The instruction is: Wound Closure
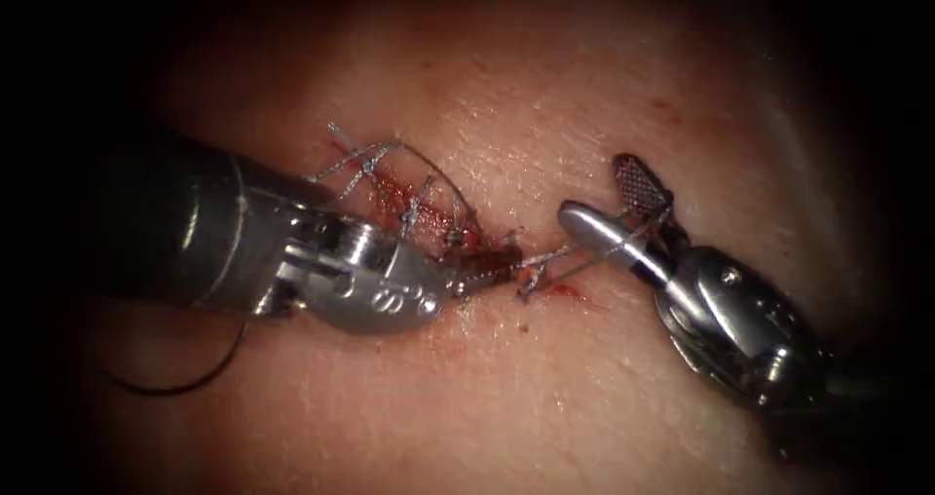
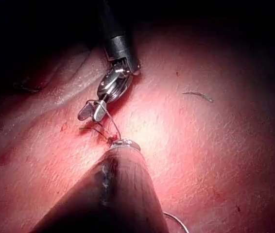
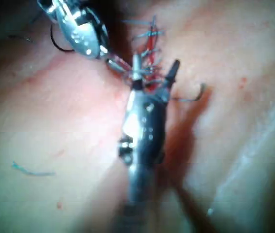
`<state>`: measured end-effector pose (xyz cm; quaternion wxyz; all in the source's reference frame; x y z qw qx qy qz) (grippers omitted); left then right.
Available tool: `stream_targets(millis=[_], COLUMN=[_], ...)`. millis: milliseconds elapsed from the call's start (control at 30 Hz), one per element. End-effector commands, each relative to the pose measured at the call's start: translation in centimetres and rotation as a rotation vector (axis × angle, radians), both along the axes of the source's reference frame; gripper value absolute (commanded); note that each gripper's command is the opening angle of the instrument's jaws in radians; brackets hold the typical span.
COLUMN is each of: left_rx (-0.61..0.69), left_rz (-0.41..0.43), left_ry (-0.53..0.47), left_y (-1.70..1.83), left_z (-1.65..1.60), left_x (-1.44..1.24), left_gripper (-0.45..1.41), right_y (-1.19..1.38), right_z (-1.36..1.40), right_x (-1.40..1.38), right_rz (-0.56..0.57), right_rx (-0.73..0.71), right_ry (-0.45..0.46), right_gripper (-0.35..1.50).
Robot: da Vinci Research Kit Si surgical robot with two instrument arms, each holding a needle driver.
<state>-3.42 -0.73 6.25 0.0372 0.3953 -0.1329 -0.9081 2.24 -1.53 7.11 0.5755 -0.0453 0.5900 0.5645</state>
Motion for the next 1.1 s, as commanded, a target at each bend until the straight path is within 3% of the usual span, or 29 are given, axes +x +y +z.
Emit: stream_targets(millis=[33, 500, 767, 1100], left_rx=[0.001, 0.004, 0.004, 0.007], left_rz=[0.003, 0.018, 0.023, 0.028], left_ry=[-0.001, -0.014, -0.018, -0.020], left_y=[-0.04, -0.07, -0.07, -0.07], left_z=[0.05, -0.03, -0.04, -0.06], left_x=[-0.07, -0.25, -0.24, -0.23], left_gripper=[-0.45, -0.45, -0.45, -0.45], right_y=[-0.12, -0.25, -0.14, -0.04], right_z=[0.14, 0.39, 0.53, 0.97], right_x=[0.02, -0.24, -0.17, -0.16], right_rz=[0.011, 0.106, 0.074, 0.041], right_rx=[0.026, 0.115, 0.148, 0.193], right_ry=[-0.012, -0.178, -0.192, -0.233], right_gripper=[0.73, 0.74, 0.74, 0.71])
